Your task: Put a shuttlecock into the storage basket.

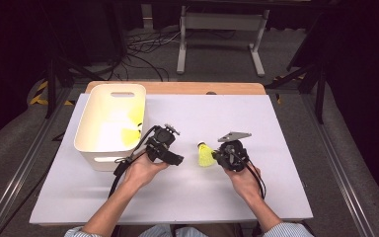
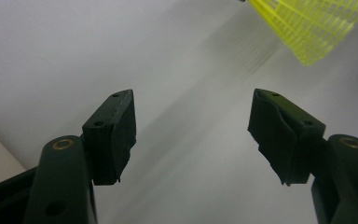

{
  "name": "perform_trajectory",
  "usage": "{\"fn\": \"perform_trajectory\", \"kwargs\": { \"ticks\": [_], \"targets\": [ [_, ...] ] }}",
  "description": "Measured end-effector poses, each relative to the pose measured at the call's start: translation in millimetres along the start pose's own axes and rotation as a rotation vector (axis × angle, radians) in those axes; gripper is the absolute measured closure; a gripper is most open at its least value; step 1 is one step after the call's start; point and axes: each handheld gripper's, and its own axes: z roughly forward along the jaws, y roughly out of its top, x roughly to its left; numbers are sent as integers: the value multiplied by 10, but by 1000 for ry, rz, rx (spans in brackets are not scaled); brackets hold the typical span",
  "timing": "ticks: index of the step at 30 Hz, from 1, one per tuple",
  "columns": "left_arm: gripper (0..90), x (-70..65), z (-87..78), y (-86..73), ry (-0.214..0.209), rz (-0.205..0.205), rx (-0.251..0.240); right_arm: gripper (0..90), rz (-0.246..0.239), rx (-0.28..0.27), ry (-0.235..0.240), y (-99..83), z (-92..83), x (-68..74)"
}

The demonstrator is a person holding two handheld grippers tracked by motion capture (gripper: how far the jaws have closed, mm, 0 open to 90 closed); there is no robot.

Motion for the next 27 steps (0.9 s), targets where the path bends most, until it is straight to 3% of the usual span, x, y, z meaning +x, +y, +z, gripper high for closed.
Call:
{"fn": "perform_trajectory", "kwargs": {
  "ticks": [14, 27],
  "targets": [
    [317, -5, -2, -57, -27, -2, -7, 897, -23, 23, 18, 172, 170, 180],
    [315, -37, 30, -71, -53, -1, 0, 897, -28, 42, 31, 238, 286, 251]
  ]
}}
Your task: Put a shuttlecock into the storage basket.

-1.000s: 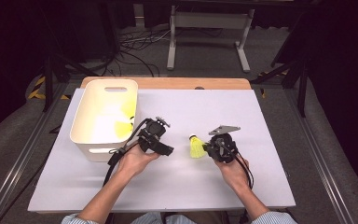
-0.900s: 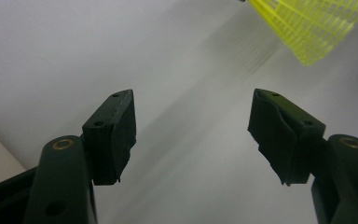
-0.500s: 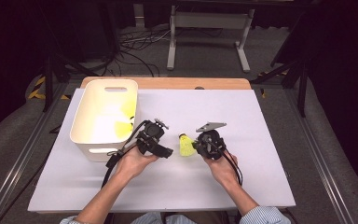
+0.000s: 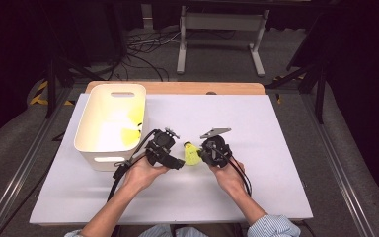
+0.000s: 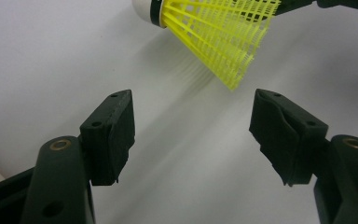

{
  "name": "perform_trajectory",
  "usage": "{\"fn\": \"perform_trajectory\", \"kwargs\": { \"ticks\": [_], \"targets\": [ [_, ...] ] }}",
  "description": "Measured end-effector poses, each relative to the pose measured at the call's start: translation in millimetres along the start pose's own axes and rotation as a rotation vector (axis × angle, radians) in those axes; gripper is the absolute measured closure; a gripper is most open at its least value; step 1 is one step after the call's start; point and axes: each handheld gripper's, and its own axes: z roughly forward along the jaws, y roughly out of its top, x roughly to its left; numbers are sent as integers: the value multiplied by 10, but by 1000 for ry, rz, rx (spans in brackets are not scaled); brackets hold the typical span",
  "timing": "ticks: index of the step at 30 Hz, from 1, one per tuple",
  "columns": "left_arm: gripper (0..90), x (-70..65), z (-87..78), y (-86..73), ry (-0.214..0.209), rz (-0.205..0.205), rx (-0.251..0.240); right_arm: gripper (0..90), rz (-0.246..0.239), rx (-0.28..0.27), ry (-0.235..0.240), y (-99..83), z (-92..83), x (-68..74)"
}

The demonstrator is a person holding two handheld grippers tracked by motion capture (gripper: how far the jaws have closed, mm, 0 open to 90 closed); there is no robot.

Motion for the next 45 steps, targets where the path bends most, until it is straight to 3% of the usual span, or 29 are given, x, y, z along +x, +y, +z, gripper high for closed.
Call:
{"fn": "perform_trajectory", "kwargs": {
  "ticks": [11, 20, 28, 35, 45],
  "targets": [
    [331, 1, 60, 9, 3, -2, 4, 897, -7, -3, 28, 49, 37, 104],
    [398, 51, 105, 9, 17, -15, 0, 897, -6, -11, 54, 45, 15, 124],
    [534, 51, 111, 13, 13, -12, -8, 896, -3, -9, 76, 39, 19, 146],
    [716, 43, 107, 16, 14, 5, -15, 895, -3, -8, 93, 35, 26, 160],
    [883, 37, 94, 59, 56, -11, -35, 852, -11, -9, 101, 36, 13, 152]
  ]
}}
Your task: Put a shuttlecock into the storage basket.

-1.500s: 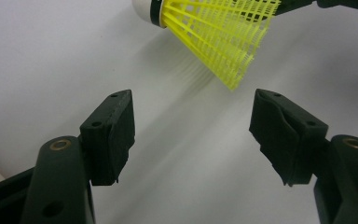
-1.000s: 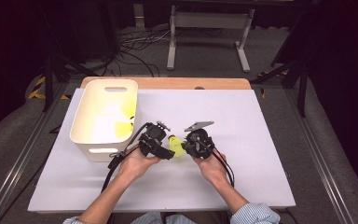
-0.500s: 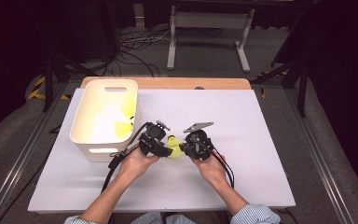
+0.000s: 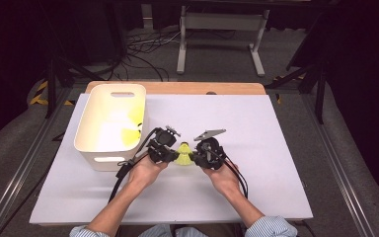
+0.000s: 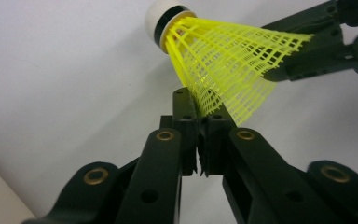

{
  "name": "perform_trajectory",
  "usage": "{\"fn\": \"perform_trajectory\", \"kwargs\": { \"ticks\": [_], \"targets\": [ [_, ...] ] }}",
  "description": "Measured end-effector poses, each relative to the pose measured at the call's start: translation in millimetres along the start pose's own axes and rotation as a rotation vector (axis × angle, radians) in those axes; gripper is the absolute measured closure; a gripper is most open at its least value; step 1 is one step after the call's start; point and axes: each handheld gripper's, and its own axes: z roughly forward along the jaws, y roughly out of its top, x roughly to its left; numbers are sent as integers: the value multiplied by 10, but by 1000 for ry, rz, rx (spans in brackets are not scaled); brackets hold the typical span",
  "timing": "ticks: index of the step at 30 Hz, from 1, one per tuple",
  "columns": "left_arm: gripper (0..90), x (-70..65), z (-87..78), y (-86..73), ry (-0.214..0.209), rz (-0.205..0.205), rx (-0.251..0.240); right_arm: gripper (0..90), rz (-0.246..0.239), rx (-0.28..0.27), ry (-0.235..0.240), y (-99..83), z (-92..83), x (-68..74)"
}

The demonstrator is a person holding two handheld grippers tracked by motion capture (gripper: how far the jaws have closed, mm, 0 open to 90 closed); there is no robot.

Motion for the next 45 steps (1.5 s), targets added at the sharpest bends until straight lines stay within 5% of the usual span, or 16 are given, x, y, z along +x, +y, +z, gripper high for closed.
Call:
{"fn": "perform_trajectory", "kwargs": {
  "ticks": [15, 18, 23, 34, 45],
  "targets": [
    [894, -42, 12, 113, 60, 12, 33, 451, -63, -44, -26, -92, -169, -3],
    [894, -43, 7, 122, 67, 13, 45, 380, -88, -117, -33, -164, -327, -38],
    [894, -61, -14, 142, 68, 25, 54, 301, -94, -155, -38, -305, -464, -127],
    [894, -75, -127, 190, 72, 34, 51, 234, -66, -229, 0, -576, -616, -259],
    [894, -86, -307, 281, 66, 59, 41, 199, -58, -305, -72, -927, -814, -424]
  ]
}}
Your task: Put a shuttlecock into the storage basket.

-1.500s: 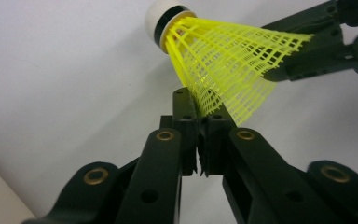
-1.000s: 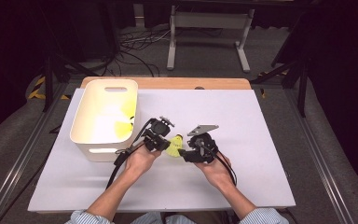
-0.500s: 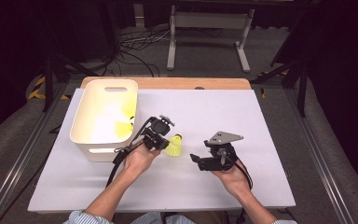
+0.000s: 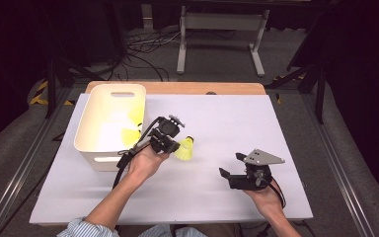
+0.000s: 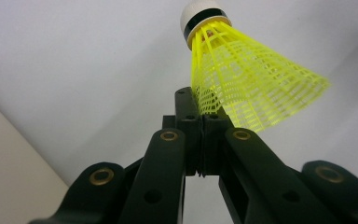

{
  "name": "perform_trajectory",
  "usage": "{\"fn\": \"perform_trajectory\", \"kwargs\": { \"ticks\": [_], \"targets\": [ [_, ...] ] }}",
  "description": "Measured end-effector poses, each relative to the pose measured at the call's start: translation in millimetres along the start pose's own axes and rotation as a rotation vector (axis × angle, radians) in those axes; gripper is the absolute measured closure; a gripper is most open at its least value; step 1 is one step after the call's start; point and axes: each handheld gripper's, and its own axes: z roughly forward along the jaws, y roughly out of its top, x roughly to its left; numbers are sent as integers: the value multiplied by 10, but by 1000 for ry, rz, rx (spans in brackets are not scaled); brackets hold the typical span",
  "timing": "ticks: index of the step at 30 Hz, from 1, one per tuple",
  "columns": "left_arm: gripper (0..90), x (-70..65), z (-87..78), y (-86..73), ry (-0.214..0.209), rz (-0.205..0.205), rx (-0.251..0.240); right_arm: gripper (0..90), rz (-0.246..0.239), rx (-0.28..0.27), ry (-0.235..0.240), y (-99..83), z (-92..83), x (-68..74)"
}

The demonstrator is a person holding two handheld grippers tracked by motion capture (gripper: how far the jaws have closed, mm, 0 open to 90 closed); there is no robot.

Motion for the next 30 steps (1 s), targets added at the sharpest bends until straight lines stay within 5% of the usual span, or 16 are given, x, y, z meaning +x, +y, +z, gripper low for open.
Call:
{"fn": "perform_trajectory", "kwargs": {
  "ticks": [30],
  "targets": [
    [893, 170, -351, -3, -9, -25, -50, 136, 57, -132, -106, -441, -251, -199]
  ]
}}
